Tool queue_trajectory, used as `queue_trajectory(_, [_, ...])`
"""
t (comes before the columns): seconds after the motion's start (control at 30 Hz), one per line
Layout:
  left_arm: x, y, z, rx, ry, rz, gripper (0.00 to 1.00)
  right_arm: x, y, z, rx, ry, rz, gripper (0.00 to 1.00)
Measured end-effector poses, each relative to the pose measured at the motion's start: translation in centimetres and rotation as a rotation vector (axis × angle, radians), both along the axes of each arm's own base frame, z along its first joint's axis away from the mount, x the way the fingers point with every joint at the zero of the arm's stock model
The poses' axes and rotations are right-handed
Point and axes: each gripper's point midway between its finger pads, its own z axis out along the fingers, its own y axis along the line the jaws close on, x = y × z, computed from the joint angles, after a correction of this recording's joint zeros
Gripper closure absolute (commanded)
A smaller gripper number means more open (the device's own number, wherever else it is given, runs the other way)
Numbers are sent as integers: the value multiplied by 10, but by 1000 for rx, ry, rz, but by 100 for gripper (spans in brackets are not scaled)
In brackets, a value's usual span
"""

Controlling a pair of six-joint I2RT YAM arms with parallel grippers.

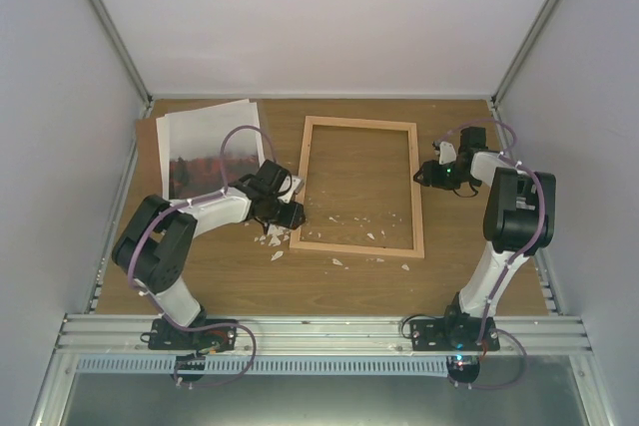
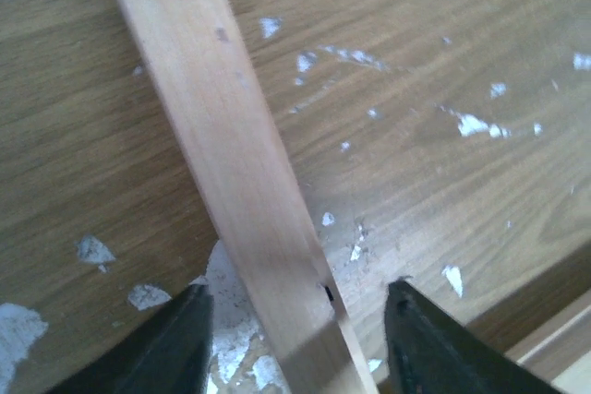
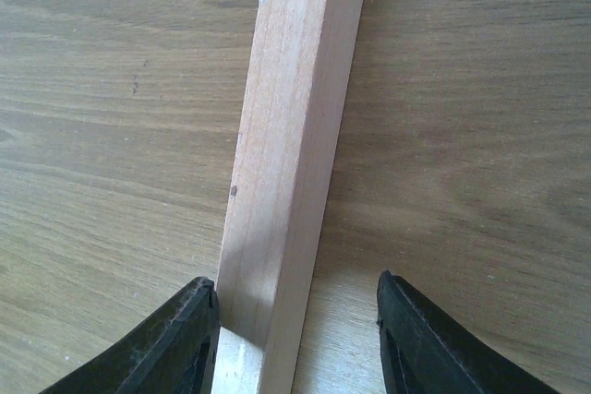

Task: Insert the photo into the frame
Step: Adjust the photo frame at the center of the board.

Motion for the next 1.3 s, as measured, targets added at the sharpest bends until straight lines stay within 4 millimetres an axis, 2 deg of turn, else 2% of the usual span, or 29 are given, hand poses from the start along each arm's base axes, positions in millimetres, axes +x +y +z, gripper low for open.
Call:
queue_trajectory(0.07, [-1,0,2,-9,-1,-10,29,0,0,0,0,0,0,49])
queue_trajectory(0.17, [0,-2,14,-41,-19,-13,25,0,0,0,0,0,0,48])
queue_trajectory(0.33, [5,0,37,-91,-64,-6,25,0,0,0,1,-2,4,47])
queue_trajectory(0.5, [12,8,39,-98,-66,19,27,4,0,4,-5,-21,17,46])
queue_trajectory(0.67, [29,18,47,-110,-97,55,32,18,-2,18,-16,-67,24,47])
queue_trajectory(0.77, [49,17,57,-116,-146,59,33,30,-4,24,-21,-92,25,47])
queue_trajectory(0.87, [77,11,63,-106,-190,59,30,39,-5,21,-23,-94,24,47])
queue_trajectory(1.0, [122,2,64,-71,-231,88,29,43,-3,10,-21,-73,29,48])
queue_trajectory(1.07, [154,-6,67,-59,-265,107,28,43,-2,7,-22,-66,32,48])
queue_trajectory(1.3, [215,-13,59,-19,-316,158,28,49,2,6,-30,-70,40,48])
